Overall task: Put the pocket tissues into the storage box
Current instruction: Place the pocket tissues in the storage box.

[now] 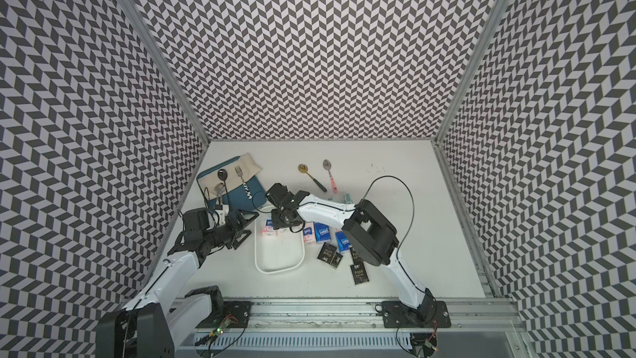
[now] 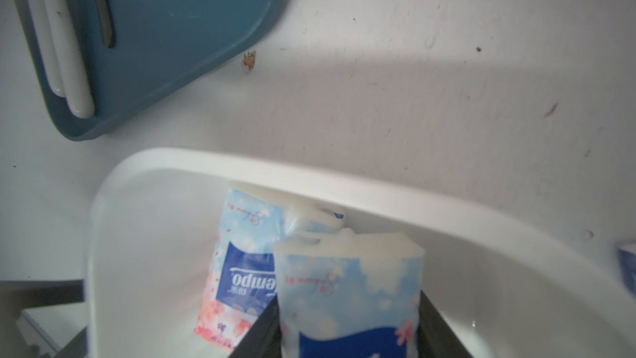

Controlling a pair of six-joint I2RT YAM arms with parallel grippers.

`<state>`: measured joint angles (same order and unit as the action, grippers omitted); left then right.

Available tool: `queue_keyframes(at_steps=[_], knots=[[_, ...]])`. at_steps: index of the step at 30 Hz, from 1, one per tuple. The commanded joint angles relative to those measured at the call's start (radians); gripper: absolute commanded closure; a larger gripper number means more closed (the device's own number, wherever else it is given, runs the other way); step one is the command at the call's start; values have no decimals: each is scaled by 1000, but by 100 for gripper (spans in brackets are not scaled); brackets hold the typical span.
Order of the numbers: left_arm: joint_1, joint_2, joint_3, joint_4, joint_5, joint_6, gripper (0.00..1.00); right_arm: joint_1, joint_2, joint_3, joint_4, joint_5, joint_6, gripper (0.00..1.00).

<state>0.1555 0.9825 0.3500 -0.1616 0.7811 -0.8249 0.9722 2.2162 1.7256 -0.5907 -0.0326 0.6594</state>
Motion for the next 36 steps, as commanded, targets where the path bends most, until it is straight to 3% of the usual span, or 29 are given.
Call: queue_keyframes(at_steps=[1, 7, 11, 16, 22, 29, 36], knots=[[-17, -28, -28, 42, 26, -51, 0, 5, 30, 34, 25, 33, 5, 46], [-37, -53, -70, 107, 34, -143, 0, 5, 73, 109, 7, 56, -7, 44], [-45, -53, -79, 146, 38, -188, 0, 5, 78, 134, -17, 76, -8, 36], [-47, -51, -68, 141, 41, -188, 0, 5, 24, 126, -16, 113, -4, 28], [-47, -50, -51, 128, 37, -175, 0, 5, -80, 110, 4, 117, -25, 27], [-13, -43, 28, 46, 2, -87, 0, 4, -164, -42, 156, -118, -30, 32], [29, -18, 69, 29, 2, -74, 0, -13, -100, -84, 262, -263, 17, 32]])
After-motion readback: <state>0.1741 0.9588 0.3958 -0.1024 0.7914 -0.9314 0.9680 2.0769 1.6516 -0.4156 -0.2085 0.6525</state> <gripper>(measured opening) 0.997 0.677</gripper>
